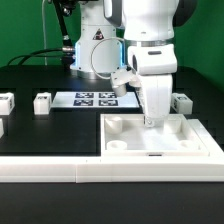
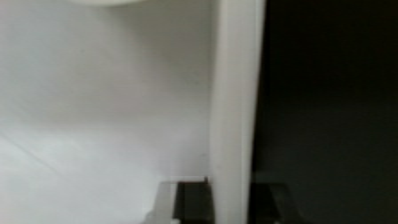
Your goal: Assemble square table
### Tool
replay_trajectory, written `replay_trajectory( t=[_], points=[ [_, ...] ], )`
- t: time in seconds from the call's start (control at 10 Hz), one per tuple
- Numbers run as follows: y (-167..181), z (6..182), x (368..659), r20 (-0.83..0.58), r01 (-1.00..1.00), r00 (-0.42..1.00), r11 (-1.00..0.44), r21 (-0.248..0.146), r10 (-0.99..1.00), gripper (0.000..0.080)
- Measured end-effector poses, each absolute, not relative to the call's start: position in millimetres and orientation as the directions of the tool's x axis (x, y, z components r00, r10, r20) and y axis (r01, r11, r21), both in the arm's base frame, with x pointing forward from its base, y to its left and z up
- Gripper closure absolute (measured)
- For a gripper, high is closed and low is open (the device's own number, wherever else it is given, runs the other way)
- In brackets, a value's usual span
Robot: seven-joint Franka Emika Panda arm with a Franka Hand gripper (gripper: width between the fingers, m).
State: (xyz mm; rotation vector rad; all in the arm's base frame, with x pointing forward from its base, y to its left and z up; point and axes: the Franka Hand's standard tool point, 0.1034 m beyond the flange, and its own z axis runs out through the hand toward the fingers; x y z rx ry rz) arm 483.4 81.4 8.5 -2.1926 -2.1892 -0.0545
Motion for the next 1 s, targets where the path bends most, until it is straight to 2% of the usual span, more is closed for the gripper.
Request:
replay_trajectory(
  t=[0.2, 0.3, 0.5, 0.6, 0.7, 0.8, 1.0],
  points=[
    [80.3, 8.3, 484.0, 0.055, 1.000, 0.005, -0.005, -0.005, 0.998, 0.0739],
    [79.9, 8.3, 484.0, 0.055, 1.000, 0.006, -0.006, -0.005, 0.998, 0.0661],
    [79.2, 8.2, 484.0, 0.055, 1.000, 0.009, -0.009, -0.005, 0.998, 0.0384],
    [79.0, 8.1, 484.0, 0.055, 1.000, 0.010, -0.010, -0.005, 0.998, 0.0384],
    [78.7, 8.1, 484.1, 0.054, 1.000, 0.011, -0.011, -0.005, 0.998, 0.0207],
    [78.4, 8.1, 484.1, 0.054, 1.000, 0.012, -0.012, -0.006, 0.998, 0.0168],
    [77.9, 8.1, 484.1, 0.054, 1.000, 0.014, -0.014, -0.006, 0.998, 0.0153]
  ],
)
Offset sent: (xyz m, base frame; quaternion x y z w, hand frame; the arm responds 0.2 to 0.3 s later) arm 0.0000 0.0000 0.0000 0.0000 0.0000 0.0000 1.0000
